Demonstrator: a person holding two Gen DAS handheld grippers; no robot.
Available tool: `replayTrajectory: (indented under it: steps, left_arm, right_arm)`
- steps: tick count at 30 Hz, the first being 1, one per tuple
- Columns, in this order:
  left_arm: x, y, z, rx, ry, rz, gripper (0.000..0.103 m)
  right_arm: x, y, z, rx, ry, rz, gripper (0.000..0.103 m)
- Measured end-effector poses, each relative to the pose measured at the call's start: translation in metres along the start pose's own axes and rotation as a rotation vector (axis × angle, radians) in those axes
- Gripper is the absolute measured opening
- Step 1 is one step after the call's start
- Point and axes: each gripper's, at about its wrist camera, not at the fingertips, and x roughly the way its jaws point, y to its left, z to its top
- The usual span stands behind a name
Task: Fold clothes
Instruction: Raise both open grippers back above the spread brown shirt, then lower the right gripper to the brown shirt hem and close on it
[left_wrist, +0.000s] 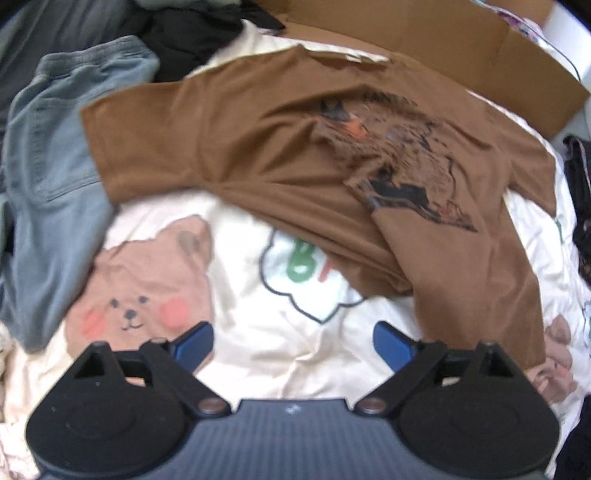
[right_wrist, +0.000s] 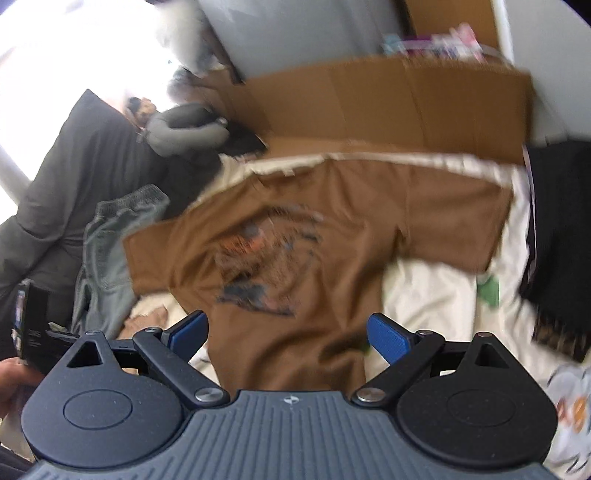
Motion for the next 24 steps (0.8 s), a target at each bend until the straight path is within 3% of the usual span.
replayTrajectory:
  steps: [13,20,24]
  left_arm:
    - [0.034,-0.038,-0.011,0.092,0.003,-0.046,0.095]
    - [0.043,-0.039,-0.009,0.106,-0.009,-0.086,0.095]
    - [0.048,-0.037,-0.005,0.088,-0.013,-0.118,0.094]
  right_arm:
    - [0.039,-0.053,-0.069,0.073,0.062,-0.158,0.096]
    - [0.026,-0.070,-0.089,0.110,0.018,-0.155,0.093]
    - [0.030,-0.075,-0.095,0.123,0.039,-0.151,0.088]
